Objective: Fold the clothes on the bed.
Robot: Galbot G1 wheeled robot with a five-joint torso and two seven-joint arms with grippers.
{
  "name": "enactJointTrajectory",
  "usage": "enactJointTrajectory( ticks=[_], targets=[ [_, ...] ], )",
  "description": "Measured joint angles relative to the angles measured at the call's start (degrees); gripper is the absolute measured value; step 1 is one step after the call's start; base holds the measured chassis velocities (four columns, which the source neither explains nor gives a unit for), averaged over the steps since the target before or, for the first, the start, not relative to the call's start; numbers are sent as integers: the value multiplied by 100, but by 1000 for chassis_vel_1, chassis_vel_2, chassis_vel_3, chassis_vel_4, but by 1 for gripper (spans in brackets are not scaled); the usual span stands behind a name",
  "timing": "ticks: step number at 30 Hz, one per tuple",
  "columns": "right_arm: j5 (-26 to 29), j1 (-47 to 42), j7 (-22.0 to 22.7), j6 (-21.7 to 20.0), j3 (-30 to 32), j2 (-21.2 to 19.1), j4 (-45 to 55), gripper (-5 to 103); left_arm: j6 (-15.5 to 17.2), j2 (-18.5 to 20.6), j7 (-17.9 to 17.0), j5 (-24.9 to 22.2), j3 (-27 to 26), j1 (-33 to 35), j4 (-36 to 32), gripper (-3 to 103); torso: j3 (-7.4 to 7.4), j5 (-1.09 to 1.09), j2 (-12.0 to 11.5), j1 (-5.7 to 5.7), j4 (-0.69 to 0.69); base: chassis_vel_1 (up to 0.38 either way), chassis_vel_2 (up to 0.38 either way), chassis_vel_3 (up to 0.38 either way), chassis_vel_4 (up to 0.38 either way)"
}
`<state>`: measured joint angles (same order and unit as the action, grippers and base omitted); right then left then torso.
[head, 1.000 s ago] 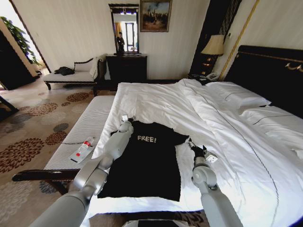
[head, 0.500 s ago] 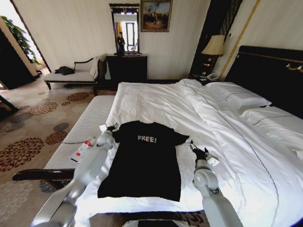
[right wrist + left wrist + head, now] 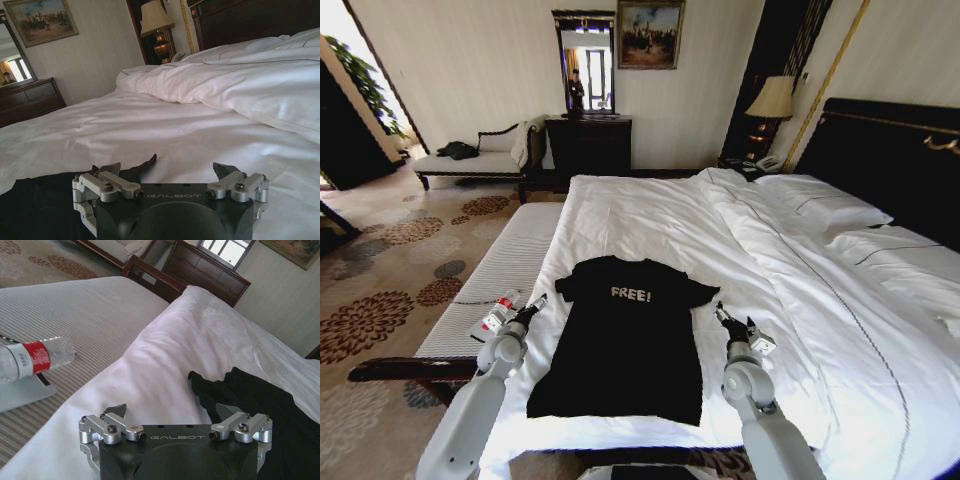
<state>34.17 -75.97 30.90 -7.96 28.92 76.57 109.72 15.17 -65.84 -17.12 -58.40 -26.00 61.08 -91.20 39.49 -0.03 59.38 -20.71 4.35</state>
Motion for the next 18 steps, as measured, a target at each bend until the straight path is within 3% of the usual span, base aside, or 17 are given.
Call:
enactJointTrajectory(
  ticks=[10,11,13,17,18],
  targets=[
    [10,-56,28,-6,85,19,20,100,-92,-503,283,31,393,-324,339,98,0,1,-1,-1,-3,0,0,0,0],
    [20,-55,35,-8,108,9,-3,100,-100,-682,284,67,423,-379,442,89,0,1,-1,-1,-2,0,0,0,0],
    [23,-52,37,-8,113,7,-14,100,-108,-738,283,107,428,-398,487,89,1,1,-1,-1,-2,0,0,0,0],
    [27,-32,50,-10,99,16,-62,100,-153,-895,269,260,412,-452,639,67,0,1,-1,-1,-3,0,0,0,0],
    [27,-30,50,-10,94,18,-67,100,-159,-897,269,274,405,-453,646,67,1,1,-1,-1,-3,0,0,0,0]
  ],
)
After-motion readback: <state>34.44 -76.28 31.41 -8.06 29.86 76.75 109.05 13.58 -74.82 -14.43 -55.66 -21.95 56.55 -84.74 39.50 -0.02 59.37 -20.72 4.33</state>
